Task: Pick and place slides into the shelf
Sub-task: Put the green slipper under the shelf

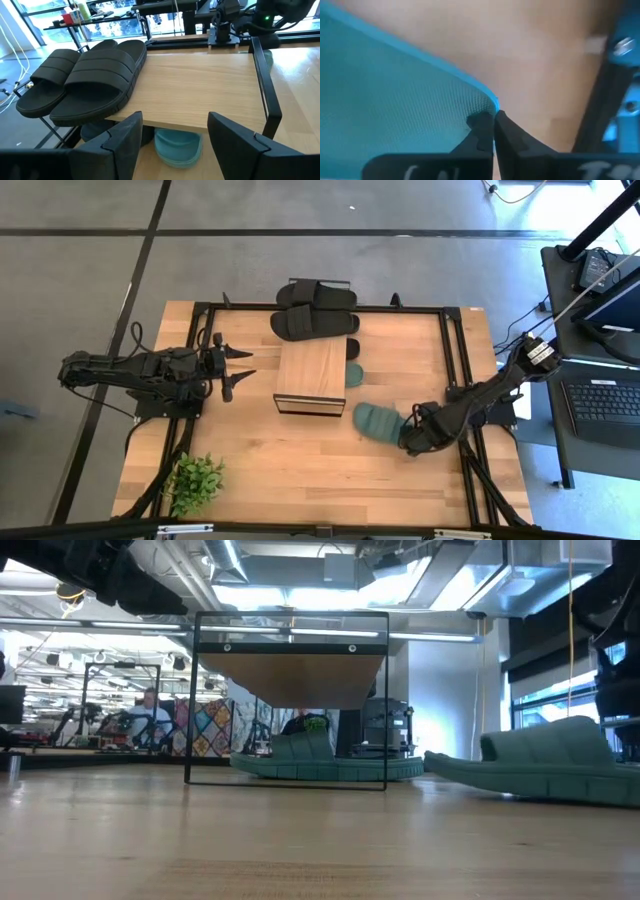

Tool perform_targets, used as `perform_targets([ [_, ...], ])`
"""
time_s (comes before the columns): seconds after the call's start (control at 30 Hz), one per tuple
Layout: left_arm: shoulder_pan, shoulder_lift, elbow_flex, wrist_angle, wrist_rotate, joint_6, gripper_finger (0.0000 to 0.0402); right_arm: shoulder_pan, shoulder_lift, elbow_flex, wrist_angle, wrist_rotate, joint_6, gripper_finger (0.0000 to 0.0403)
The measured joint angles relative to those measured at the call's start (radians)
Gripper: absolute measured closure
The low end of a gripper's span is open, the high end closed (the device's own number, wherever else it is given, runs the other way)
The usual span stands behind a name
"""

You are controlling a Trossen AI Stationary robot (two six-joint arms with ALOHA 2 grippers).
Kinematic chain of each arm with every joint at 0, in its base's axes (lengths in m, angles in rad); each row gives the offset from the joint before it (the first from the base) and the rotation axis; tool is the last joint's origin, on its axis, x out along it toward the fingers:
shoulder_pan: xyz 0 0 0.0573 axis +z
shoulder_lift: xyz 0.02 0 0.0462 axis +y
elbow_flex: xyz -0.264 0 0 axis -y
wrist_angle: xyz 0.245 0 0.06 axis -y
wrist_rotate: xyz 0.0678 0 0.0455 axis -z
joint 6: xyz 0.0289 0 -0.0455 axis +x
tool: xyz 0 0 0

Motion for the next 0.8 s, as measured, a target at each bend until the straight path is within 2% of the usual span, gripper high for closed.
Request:
perform_targets([
  [0.17, 0.000, 0.000, 0.000, 0.000, 0.000, 0.001, 0.0185, -0.047, 0.001, -0.002, -0.035, 0.003, -0.022, 0.0401],
  [0.33, 0.000, 0.000, 0.000, -0.010, 0.000, 0.000, 0.0185, -0.112, 0.001, 0.000, -0.044, 0.010, -0.126, 0.0402],
  [0.57, 0.000, 0.000, 0.000, -0.011, 0.000, -0.001, 0.0185, -0.212, 0.001, 0.060, -0.140, 0.089, -0.255, 0.0403],
  [0.8, 0.000, 0.000, 0.000, -0.011, 0.000, -0.003, 0.0185, -0.311, 0.000, 0.099, -0.136, 0.146, -0.406, 0.0402],
])
